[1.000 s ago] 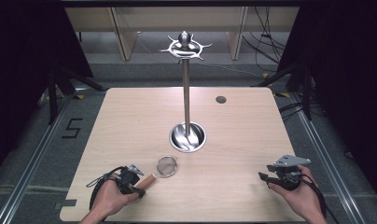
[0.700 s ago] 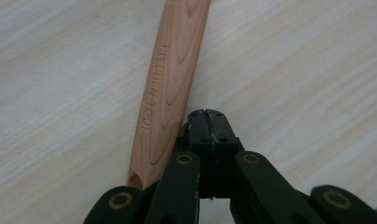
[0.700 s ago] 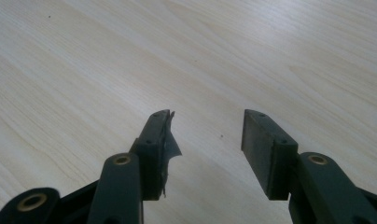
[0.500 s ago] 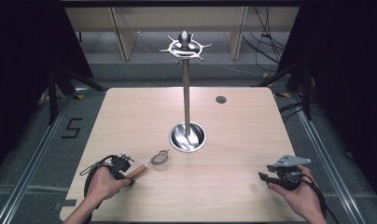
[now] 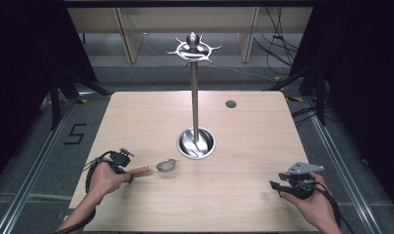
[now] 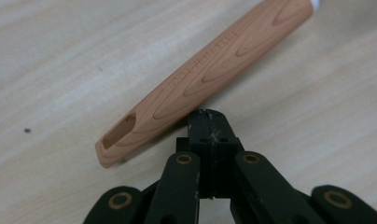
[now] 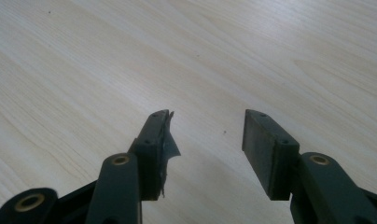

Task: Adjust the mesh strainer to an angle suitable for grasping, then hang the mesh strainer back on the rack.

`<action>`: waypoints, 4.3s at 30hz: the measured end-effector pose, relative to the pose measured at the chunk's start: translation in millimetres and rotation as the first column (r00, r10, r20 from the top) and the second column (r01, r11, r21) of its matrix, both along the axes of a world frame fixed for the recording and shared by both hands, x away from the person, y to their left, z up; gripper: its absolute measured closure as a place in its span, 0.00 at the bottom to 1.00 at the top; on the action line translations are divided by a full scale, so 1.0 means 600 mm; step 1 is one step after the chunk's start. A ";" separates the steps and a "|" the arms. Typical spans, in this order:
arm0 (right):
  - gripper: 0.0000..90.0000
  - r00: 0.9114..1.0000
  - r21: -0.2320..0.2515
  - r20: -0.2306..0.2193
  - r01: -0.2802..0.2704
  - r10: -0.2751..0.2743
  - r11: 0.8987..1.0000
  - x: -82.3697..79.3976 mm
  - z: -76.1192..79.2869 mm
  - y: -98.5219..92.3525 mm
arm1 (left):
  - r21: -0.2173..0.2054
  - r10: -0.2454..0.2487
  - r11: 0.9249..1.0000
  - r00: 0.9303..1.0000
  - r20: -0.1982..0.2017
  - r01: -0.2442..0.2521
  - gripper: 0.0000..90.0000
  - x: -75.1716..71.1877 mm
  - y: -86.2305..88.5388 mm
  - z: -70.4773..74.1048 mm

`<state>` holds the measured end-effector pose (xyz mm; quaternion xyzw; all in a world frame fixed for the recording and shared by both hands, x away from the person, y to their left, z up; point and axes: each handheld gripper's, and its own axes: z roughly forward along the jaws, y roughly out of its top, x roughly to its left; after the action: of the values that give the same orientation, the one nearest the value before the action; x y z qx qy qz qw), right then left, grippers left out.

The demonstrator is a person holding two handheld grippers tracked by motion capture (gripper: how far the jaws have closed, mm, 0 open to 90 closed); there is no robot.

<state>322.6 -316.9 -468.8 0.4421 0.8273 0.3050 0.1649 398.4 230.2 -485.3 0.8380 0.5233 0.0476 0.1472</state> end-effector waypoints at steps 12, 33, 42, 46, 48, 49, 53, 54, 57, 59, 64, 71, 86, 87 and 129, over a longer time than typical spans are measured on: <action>0.58 1.000 0.000 0.010 0.004 -0.004 1.000 0.001 -0.002 -0.001 | 0.008 0.093 0.996 0.995 0.032 -0.093 0.99 0.077 -0.008 -0.001; 0.58 1.000 0.019 -0.014 0.018 -0.018 1.000 -0.002 0.001 -0.002 | -0.046 0.154 0.988 0.983 0.099 -0.150 0.99 0.139 -0.054 -0.003; 0.58 1.000 0.017 0.005 0.018 -0.018 1.000 -0.002 0.000 -0.005 | -0.057 0.234 0.972 0.966 0.107 -0.229 0.72 0.134 -0.033 0.031; 0.58 1.000 0.013 0.004 0.027 -0.027 1.000 -0.002 -0.001 -0.006 | -0.168 0.311 0.941 0.946 0.093 -0.293 0.61 0.125 -0.024 0.043; 0.58 0.999 0.018 -0.015 0.038 -0.038 0.999 -0.003 0.002 -0.005 | -0.184 0.329 0.932 0.941 0.077 -0.311 0.58 0.124 -0.025 0.044; 0.58 0.999 0.016 -0.022 0.045 -0.045 0.999 -0.003 0.002 -0.005 | -0.187 0.335 0.930 0.939 0.073 -0.317 0.55 0.124 -0.025 0.044; 0.57 1.000 0.002 0.002 0.026 -0.026 1.000 -0.001 0.001 -0.009 | -0.171 0.348 0.927 0.935 0.069 -0.333 0.52 0.122 -0.029 0.043; 0.57 0.999 0.010 0.021 0.036 -0.036 0.999 -0.004 0.000 -0.007 | -0.163 0.361 0.924 0.929 0.082 -0.345 0.52 0.121 -0.031 0.047; 0.57 0.999 0.016 0.014 0.037 -0.037 0.999 -0.005 0.000 -0.006 | -0.151 0.357 0.927 0.931 0.072 -0.344 0.49 0.123 -0.033 0.049; 0.57 0.999 0.022 0.016 0.037 -0.038 0.999 -0.005 -0.001 -0.005 | -0.157 0.364 0.924 0.929 0.073 -0.350 0.48 0.123 -0.037 0.049; 0.57 1.000 0.007 0.011 0.012 -0.012 1.000 -0.002 0.000 -0.007 | -0.133 0.362 0.926 0.930 0.056 -0.353 0.44 0.127 -0.053 0.049; 0.57 1.000 -0.009 0.013 0.004 -0.004 1.000 -0.004 0.001 -0.002 | -0.142 0.347 0.929 0.937 0.022 -0.341 0.44 0.130 -0.066 0.054; 0.57 1.000 0.004 -0.016 0.006 -0.006 1.000 -0.003 0.002 0.005 | -0.072 0.340 0.938 0.940 0.012 -0.338 0.47 0.139 -0.093 0.032; 0.57 1.000 0.005 -0.016 0.007 -0.007 1.000 -0.003 0.002 0.005 | -0.071 0.329 0.942 0.944 0.016 -0.327 0.47 0.139 -0.095 0.030; 0.57 0.999 -0.008 0.022 -0.029 0.029 1.000 -0.004 0.002 0.009 | 0.084 0.257 0.963 0.966 0.001 -0.256 0.72 0.135 -0.085 0.009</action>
<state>320.4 -311.3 -467.3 0.4259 0.8328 0.3092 0.1714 479.5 179.4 -480.1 0.7687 0.6258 0.0838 0.1022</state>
